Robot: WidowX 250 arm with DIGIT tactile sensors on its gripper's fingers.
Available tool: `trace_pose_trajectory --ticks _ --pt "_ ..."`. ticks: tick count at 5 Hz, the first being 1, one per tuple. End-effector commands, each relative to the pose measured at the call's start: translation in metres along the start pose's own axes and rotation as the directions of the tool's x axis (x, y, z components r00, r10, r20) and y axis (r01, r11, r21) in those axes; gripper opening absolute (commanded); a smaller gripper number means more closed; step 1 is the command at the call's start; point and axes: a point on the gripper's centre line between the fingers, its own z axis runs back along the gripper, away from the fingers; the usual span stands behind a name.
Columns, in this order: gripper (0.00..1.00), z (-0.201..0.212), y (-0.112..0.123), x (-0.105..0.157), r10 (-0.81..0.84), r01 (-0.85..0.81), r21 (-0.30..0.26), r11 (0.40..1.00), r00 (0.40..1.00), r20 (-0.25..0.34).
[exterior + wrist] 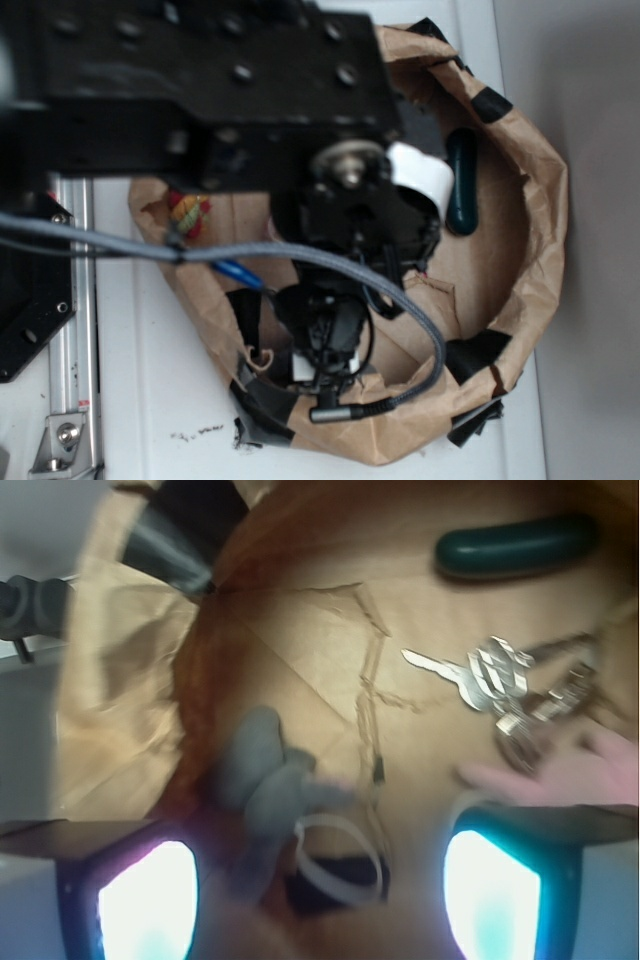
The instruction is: Grab the gray animal.
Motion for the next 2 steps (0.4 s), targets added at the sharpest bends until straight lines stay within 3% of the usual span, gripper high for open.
trace_pose_trajectory --ticks 1,2 --pt "1.0 -0.022 0.004 0.018 -0.072 0.077 -0.066 0.995 0.995 0.071" --pt "1.0 -0.038 -0.015 0.01 -0.144 0.15 -0.087 0.985 0.987 0.076"
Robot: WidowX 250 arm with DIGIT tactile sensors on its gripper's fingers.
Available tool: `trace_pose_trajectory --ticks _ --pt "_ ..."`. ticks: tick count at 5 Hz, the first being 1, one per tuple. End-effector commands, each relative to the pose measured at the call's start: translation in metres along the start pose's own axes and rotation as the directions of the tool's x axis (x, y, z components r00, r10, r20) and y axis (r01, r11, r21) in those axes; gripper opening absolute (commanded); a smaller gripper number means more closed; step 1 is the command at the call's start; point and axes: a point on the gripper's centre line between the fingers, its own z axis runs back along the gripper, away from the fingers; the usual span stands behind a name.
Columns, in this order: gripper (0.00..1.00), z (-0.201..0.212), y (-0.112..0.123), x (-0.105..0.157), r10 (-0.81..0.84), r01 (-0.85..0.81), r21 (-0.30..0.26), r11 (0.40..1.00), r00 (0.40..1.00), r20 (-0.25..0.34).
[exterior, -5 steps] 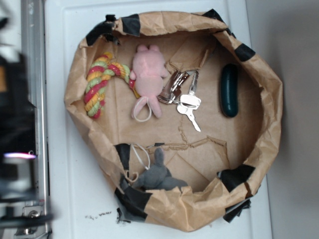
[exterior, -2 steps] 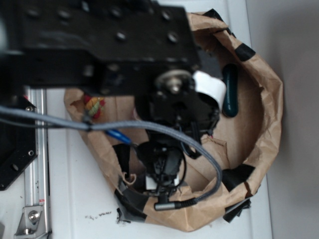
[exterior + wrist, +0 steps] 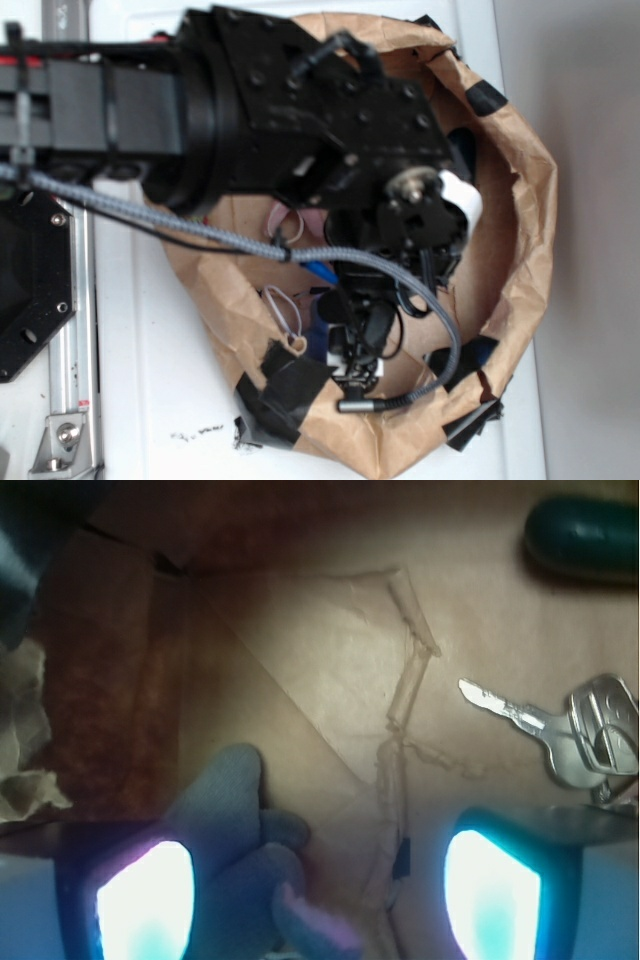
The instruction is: Grab the gray animal.
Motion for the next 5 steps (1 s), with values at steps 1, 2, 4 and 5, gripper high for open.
trace_pose_trajectory --ticks 1,2,4,5 --pt "1.0 -0.026 -0.037 -0.017 -0.144 0.144 -0.033 0.989 0.99 0.009" --pt "1.0 -0.048 -0.052 -0.038 -0.169 0.166 -0.066 0.984 0.984 -0.049" --pt "0.0 -0.075 -0.057 -0.049 -0.1 0.098 -0.027 0.995 0.991 -0.084" --pt "0.0 -0.062 -0.053 -0.036 -0.062 0.062 -0.004 0.998 0.997 -0.047"
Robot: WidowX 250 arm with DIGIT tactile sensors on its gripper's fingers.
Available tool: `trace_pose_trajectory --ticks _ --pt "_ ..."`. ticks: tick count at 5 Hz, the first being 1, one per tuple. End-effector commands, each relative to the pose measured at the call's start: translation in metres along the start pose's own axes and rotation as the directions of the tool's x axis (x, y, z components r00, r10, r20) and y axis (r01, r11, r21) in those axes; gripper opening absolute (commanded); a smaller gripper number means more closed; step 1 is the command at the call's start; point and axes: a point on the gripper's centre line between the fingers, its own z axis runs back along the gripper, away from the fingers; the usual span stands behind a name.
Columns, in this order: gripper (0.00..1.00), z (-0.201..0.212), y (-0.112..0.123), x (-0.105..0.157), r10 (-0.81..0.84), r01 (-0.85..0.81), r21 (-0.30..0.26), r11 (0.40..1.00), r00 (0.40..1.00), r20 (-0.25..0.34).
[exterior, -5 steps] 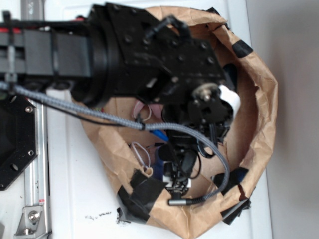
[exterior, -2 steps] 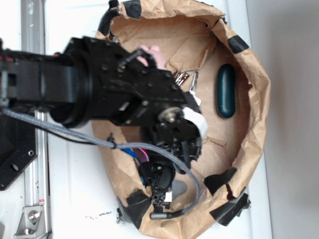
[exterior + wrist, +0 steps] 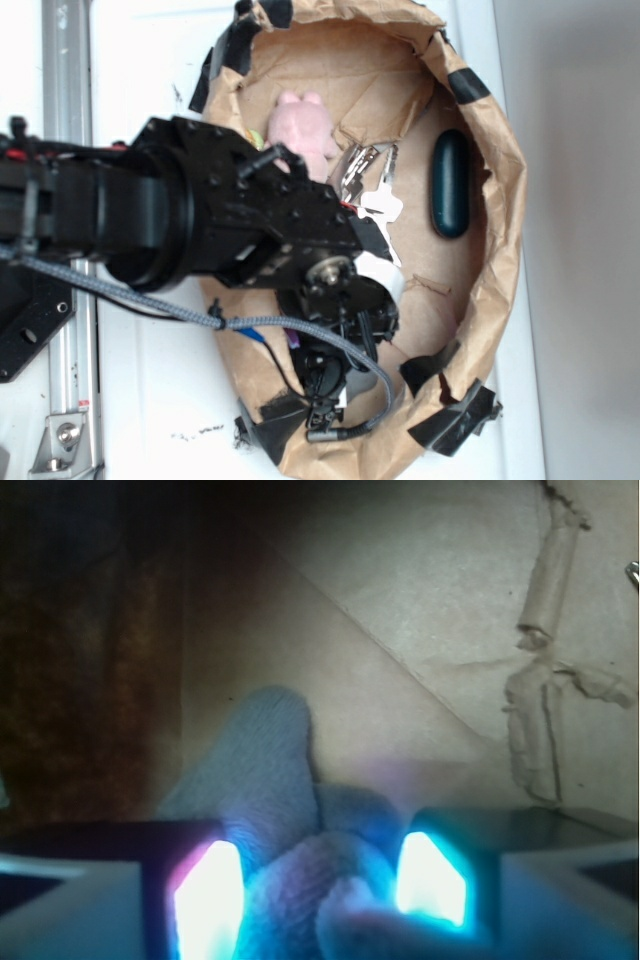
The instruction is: Grab the gray animal.
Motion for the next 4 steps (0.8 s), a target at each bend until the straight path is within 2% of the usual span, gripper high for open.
trace_pose_trajectory --ticks 1,2,3,4 --pt "0.0 0.034 -0.006 0.01 -0.019 0.013 0.079 0.997 0.998 0.064" --pt "0.0 0.097 0.017 0.021 0.019 -0.067 0.18 0.981 0.967 0.254" --pt "0.0 0.164 0.042 0.022 0.069 -0.188 0.259 0.947 0.91 0.409" --pt "0.0 0.194 0.063 0.013 0.171 -0.341 0.297 0.892 0.862 0.478"
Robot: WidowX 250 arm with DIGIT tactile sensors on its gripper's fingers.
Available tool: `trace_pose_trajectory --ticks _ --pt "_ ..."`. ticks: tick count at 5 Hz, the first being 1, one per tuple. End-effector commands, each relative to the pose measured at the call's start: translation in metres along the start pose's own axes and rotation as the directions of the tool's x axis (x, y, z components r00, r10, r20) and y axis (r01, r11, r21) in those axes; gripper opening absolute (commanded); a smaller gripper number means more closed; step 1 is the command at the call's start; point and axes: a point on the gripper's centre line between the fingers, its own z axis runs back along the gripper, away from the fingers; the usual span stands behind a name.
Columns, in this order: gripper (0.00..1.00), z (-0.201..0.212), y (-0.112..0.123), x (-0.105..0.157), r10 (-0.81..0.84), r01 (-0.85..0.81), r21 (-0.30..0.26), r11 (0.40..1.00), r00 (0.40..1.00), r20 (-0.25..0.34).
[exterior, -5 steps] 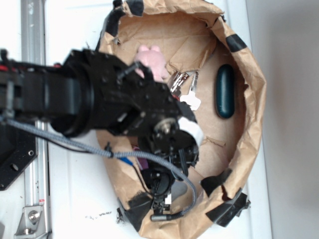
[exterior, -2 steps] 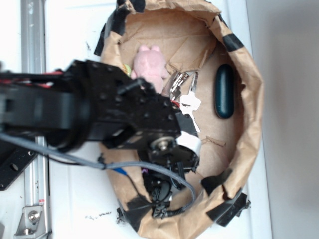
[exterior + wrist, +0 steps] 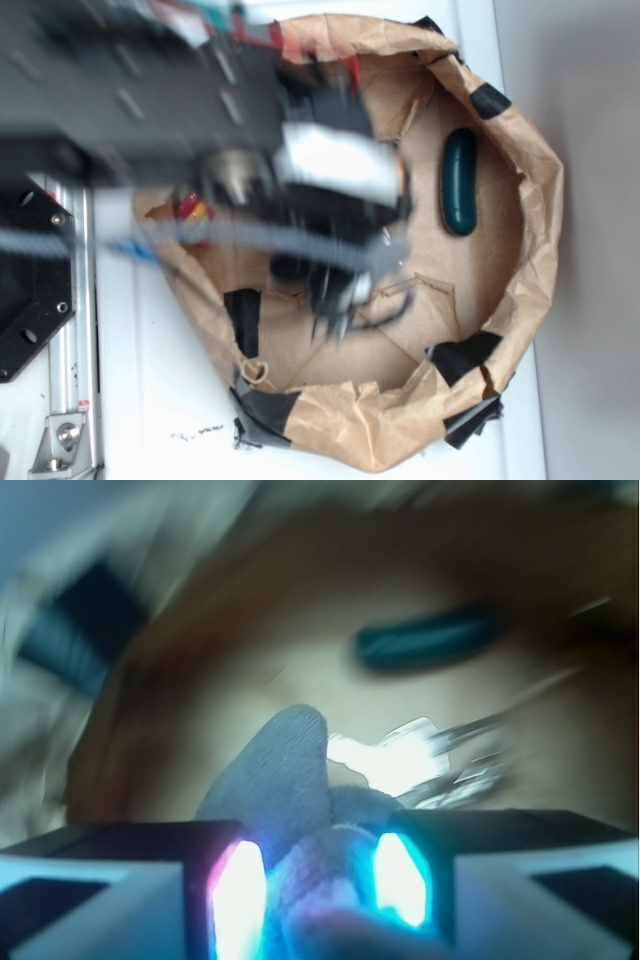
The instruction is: Grab the gray animal.
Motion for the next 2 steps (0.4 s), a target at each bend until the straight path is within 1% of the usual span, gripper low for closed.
trace_pose_trajectory --ticks 1,2 --pt "0.0 0.054 0.022 0.008 0.207 -0.249 0.23 0.941 0.959 0.194" --pt "0.0 0.054 0.011 0.003 0.235 -0.27 0.248 0.93 0.958 0.163"
